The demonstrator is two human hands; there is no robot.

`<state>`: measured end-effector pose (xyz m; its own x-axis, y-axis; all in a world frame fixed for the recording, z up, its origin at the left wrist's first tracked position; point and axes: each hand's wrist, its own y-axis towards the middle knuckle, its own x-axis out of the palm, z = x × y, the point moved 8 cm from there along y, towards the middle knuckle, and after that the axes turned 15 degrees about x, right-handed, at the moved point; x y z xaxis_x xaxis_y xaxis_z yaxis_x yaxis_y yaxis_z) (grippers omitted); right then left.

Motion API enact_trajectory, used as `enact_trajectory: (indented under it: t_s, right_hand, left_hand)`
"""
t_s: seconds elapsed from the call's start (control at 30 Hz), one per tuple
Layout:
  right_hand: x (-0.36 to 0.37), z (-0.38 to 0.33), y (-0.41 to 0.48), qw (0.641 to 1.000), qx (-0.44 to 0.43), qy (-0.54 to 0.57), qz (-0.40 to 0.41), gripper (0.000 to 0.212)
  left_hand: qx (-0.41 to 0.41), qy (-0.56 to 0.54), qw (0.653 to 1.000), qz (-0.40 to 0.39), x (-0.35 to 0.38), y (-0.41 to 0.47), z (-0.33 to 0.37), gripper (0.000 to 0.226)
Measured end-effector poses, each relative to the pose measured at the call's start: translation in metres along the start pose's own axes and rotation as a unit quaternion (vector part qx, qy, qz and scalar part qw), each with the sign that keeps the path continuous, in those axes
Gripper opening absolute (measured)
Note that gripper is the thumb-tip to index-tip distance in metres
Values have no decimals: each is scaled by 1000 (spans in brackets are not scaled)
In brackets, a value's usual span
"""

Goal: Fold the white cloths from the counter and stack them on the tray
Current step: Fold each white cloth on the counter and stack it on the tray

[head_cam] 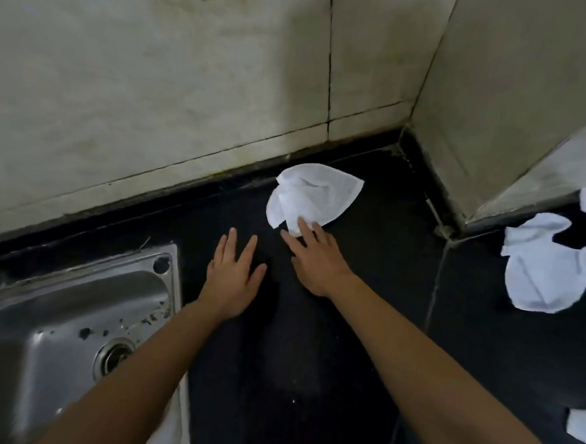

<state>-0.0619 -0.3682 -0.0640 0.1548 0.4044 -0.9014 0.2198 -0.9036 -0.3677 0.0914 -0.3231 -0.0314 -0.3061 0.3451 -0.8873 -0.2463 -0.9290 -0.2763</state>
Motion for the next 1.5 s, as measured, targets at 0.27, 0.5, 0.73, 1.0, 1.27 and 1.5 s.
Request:
enact_trajectory:
  t_s: [0.27,0.5,0.73,1.0,1.27,1.5]
  right_hand:
    - [2,54,-19,991,-26,72,114,18]
    - [12,101,-74,981,61,171,74,24]
    - [-11,98,-125,979,82,183,34,25]
    - [-45,98,-204,963,124,223,84,18]
    - [-82,91,-272,933,155,287,152,12]
    - [-89,78,-303,922,148,320,158,14]
  left_hand:
    - [119,42,992,21,20,85,23,46]
    - [108,60,989,85,33,54,44,55]
    - [154,220,963,14,49,-11,50,25]
    - [220,77,968,97,45,-98,70,22]
    - [164,-180,955,168,-30,-142,81,10]
    - [167,-205,961,84,-46,-169,91,16]
